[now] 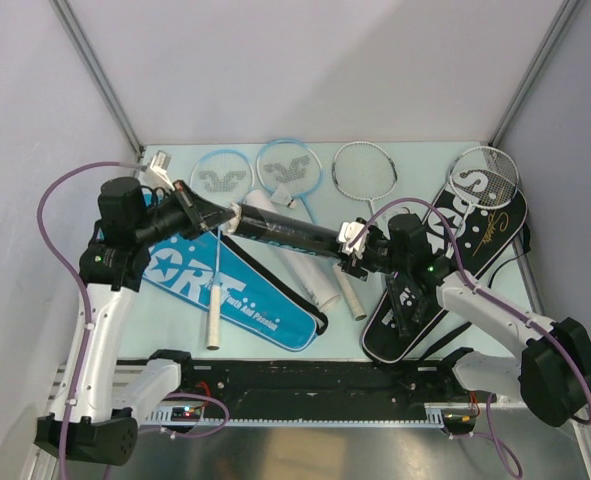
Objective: Pack up the badminton gear
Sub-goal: Place the shuttlecock at the shuttle tube.
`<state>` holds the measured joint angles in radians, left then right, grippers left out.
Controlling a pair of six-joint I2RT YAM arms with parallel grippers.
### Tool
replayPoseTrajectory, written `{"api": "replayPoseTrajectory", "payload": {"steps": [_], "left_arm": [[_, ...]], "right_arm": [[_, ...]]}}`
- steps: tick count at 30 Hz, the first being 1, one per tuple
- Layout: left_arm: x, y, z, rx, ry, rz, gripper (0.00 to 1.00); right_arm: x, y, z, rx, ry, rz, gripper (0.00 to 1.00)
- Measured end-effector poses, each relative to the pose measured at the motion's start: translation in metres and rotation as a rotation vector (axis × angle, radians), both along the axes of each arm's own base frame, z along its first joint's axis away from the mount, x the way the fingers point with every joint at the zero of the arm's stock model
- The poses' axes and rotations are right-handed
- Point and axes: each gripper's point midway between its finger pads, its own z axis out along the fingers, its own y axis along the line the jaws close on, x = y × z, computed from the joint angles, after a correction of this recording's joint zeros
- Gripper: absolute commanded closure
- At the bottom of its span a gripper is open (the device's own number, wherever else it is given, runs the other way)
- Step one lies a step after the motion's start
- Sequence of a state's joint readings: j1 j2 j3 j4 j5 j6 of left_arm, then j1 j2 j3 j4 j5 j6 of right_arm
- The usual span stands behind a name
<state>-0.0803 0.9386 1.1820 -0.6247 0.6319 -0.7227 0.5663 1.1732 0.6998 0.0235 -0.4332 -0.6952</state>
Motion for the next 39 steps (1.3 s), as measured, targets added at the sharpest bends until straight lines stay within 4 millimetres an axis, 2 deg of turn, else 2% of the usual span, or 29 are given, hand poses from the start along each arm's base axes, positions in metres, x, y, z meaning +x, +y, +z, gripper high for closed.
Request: {"api": "replayPoseTrajectory", "payload": {"steps": [7,23,25,29,31,35,39], "left_arm": [[0.001,-0.015,-0.011,-0.053,0.019,-0.028,1.0],[0.0,-0.04,-0.011,-0.082,-0.019,-0.085,1.0],[0.001,-0.041,-0.01,-0.083,-0.026,-0.089,0.93],[0.0,-0.041,-0.007,-0.082,-0.041,-0.085,0.61],[-0.001,-0.04,-0.007,-0.074,-0.049,-0.081,0.5],[-0.002,-0.034,0.0,-0.044,-0.08,-0.06,0.41],[-0.006,-0.032,0.02,-0.038,-0.129,-0.059,0.4]], "right_arm": [[-0.004,0.004,-0.001,0.01,0.017,0.006,0.77],[-0.017,0.015,-0.005,0.034,0.065,0.024,0.78],[-0.02,0.017,-0.006,0.039,0.08,0.023,0.78],[-0.023,0.02,-0.007,0.047,0.097,0.025,0.78],[-0.024,0.02,-0.007,0.045,0.099,0.022,0.78],[-0.023,0.017,-0.01,0.036,0.108,0.003,0.78],[-0.026,0.02,-0.005,0.063,0.113,0.004,0.78]]}}
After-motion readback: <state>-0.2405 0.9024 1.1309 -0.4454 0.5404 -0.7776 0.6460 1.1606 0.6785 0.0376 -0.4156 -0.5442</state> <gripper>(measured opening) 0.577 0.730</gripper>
